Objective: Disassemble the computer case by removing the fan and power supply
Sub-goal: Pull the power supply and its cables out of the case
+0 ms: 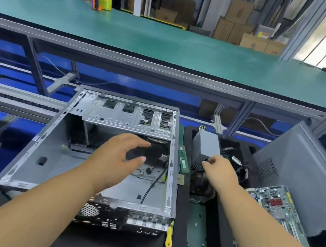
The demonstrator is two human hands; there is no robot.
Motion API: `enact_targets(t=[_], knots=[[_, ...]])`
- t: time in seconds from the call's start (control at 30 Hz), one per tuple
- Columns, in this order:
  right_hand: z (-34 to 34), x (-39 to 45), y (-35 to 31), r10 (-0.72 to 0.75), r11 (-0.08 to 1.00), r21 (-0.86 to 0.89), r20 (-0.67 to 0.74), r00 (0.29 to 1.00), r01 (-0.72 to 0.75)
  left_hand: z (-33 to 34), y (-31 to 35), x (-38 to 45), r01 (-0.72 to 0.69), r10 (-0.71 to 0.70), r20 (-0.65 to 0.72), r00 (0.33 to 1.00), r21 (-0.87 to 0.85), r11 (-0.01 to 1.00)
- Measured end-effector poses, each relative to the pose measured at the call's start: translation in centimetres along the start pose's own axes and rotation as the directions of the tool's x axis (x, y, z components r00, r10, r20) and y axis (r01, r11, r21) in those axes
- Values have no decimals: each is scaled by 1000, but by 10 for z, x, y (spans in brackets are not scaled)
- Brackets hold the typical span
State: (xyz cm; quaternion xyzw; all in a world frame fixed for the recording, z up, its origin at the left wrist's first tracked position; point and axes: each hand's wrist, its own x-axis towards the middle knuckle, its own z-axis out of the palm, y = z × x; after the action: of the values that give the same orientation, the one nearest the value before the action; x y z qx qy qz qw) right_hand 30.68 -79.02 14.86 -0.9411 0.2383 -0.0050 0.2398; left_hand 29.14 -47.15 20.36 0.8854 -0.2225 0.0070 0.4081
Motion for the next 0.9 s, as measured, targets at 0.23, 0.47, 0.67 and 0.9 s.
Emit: enact_targets(t=[0.23,0.47,0.67,0.9], knots=[[-13,81,19,72,997,-36,92,993,-69,49,28,56,62,-62,-12,998,-7,998],[19,141,15,202,979,-34,203,958,-199,83,51,97,92,-96,42,995,81,992],[42,170,1,297,951,16,213,931,-307,87,56,106,111,-113,27,993,82,990],[30,166,6,293,947,93,139,946,-307,77,53,105,121,-121,-4,993,19,992]])
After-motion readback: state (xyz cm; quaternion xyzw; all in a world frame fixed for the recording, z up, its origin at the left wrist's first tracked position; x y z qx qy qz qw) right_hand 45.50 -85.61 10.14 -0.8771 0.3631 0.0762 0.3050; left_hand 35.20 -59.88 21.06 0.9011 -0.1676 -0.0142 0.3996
